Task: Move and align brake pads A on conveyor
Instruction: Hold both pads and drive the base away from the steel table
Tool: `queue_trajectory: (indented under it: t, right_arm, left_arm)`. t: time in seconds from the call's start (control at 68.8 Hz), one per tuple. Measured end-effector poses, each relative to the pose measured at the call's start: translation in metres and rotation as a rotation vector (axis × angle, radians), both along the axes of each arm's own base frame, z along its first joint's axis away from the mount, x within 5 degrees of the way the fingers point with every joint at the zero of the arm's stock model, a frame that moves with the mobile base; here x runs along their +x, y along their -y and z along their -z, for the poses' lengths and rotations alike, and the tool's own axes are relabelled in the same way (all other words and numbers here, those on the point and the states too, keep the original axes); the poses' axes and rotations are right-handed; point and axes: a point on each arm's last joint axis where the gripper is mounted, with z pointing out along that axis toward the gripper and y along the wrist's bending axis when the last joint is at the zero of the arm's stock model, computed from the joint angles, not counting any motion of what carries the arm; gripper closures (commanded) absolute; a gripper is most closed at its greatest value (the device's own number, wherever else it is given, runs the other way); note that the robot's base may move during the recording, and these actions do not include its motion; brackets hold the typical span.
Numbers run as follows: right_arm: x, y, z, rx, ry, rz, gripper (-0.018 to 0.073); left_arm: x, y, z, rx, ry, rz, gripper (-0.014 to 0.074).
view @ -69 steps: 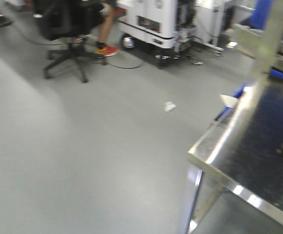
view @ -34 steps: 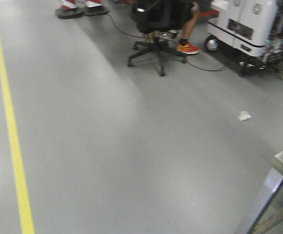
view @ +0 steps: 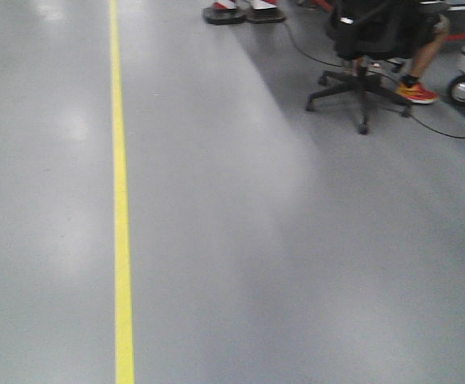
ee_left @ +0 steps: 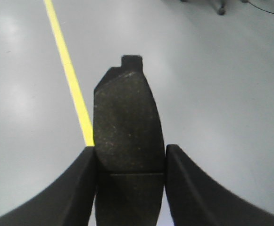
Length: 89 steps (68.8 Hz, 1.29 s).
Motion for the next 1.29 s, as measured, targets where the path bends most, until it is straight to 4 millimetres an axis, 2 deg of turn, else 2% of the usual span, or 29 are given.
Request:
queue_trajectory:
  t: [1.293]
  right_arm:
    - [0.0000, 0.0000, 0.0000, -0.001, 0.000, 0.000, 0.0564]
  left_arm:
    - [-0.0001, 0.0000, 0.0001, 0.000, -0.001, 0.000, 0.0603]
